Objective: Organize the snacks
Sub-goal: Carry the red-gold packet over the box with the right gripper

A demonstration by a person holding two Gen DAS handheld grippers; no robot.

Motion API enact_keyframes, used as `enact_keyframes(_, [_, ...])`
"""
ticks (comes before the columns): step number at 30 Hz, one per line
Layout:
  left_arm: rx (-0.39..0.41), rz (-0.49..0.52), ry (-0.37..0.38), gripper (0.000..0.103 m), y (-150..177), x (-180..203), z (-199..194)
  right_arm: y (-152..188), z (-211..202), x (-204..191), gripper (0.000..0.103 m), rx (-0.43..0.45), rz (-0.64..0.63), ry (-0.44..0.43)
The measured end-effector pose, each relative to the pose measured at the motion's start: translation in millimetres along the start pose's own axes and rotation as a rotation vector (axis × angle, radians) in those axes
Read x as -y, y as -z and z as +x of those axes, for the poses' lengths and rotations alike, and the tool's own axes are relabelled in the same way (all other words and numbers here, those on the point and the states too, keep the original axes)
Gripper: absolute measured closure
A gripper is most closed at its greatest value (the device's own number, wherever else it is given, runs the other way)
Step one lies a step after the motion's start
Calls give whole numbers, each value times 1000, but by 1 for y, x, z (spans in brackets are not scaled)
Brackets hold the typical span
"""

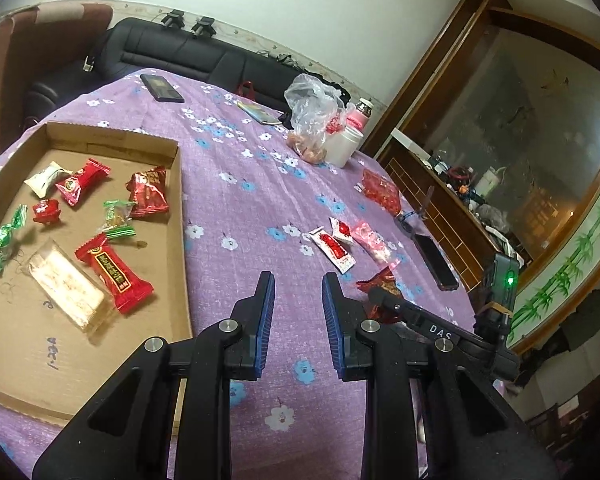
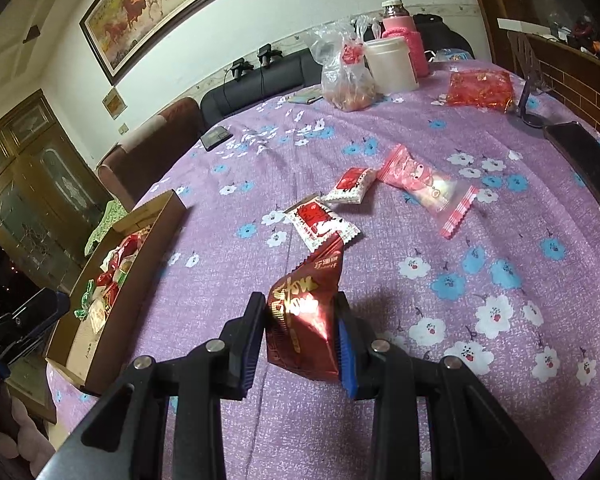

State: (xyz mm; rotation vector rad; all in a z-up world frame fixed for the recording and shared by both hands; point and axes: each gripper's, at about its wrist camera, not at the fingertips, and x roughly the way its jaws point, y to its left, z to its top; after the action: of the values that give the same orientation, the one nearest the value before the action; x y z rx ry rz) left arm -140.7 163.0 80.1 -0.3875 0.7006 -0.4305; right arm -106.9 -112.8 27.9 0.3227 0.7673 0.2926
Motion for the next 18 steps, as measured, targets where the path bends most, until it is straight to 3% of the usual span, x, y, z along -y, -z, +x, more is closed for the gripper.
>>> enact_keyframes(7, [24,-22,-7,79,-1,-15,-13,0,-14,-2,67,69,3,30])
enact_keyframes(11, [31,-42,-24,79,0,-28,-19,-2,-12,-11,67,43,19,-22])
enact_keyframes(18, [62,-96,-125,79,4,-58,-45,-5,-11,-63,67,15,-89,-110])
